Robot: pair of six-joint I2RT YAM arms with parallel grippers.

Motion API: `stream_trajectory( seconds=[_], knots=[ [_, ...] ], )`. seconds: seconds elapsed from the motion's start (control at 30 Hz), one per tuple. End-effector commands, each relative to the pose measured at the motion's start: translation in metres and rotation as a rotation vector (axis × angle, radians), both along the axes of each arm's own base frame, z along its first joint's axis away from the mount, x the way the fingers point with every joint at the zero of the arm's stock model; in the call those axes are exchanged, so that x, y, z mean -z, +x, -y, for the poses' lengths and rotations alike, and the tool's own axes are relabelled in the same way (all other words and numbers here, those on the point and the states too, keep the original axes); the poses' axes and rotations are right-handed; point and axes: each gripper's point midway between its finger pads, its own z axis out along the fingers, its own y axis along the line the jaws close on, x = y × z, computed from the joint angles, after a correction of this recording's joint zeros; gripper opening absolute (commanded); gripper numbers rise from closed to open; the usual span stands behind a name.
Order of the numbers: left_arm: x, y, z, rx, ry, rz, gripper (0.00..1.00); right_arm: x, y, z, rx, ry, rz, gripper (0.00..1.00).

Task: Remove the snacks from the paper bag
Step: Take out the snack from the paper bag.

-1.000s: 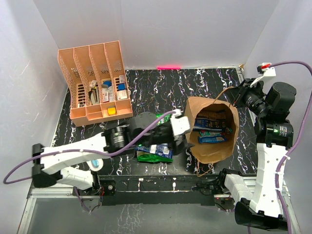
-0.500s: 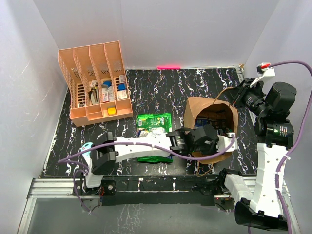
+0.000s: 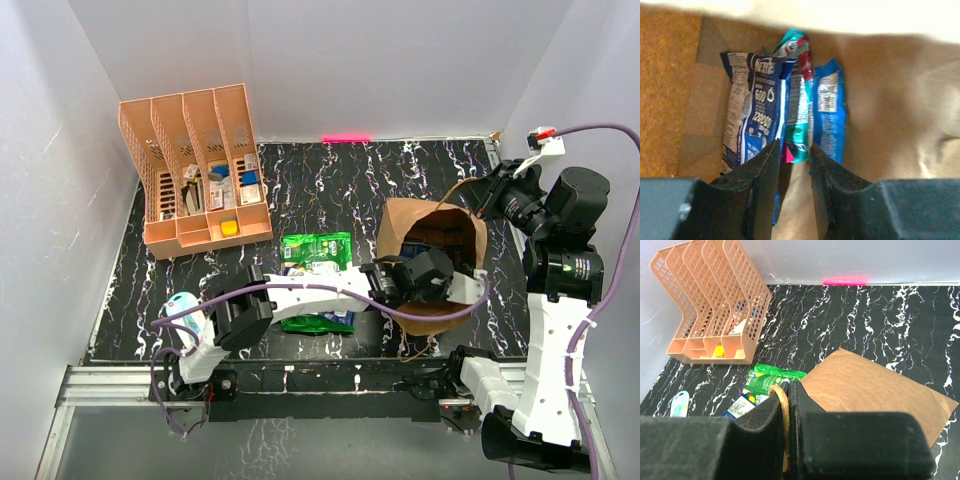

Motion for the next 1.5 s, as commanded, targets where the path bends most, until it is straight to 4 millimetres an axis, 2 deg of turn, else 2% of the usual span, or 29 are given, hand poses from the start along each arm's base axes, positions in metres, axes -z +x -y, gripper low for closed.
stream_trajectory(
  seconds=[0.0, 0.13, 0.4, 0.97, 1.17, 1.4, 1.47],
  knots=[
    [-0.026, 0.030, 0.002, -0.007, -0.063, -0.034, 0.30, -0.035, -0.006, -0.005, -0.025, -0.020, 0.115, 0.08],
    [-0.025, 0.047, 0.000, -0.031, -0.083, -0.075, 0.28, -0.035, -0.006, -0.005, -0.024, -0.021, 0.118, 0.08],
    [-0.007, 0.045, 0.007, 0.028, -0.048, -0.095, 0.27, -0.037, -0.006, -0.006, -0.026, -0.019, 0.120, 0.08],
    [0.017, 0.070, 0.008, -0.020, -0.039, -0.070, 0.23, -0.037, -0.007, -0.004, -0.016, -0.026, 0.119, 0.08],
    [0.001, 0.071, 0.007, -0.028, -0.064, -0.056, 0.22, -0.037, -0.006, -0.003, -0.013, -0.029, 0.118, 0.08],
    [-0.028, 0.067, 0.000, -0.025, -0.123, -0.043, 0.32, -0.033, -0.003, -0.002, -0.009, -0.034, 0.110, 0.08],
    [-0.031, 0.067, -0.003, -0.024, -0.115, -0.036, 0.33, -0.033, -0.003, -0.002, -0.008, -0.036, 0.112, 0.08]
  ],
)
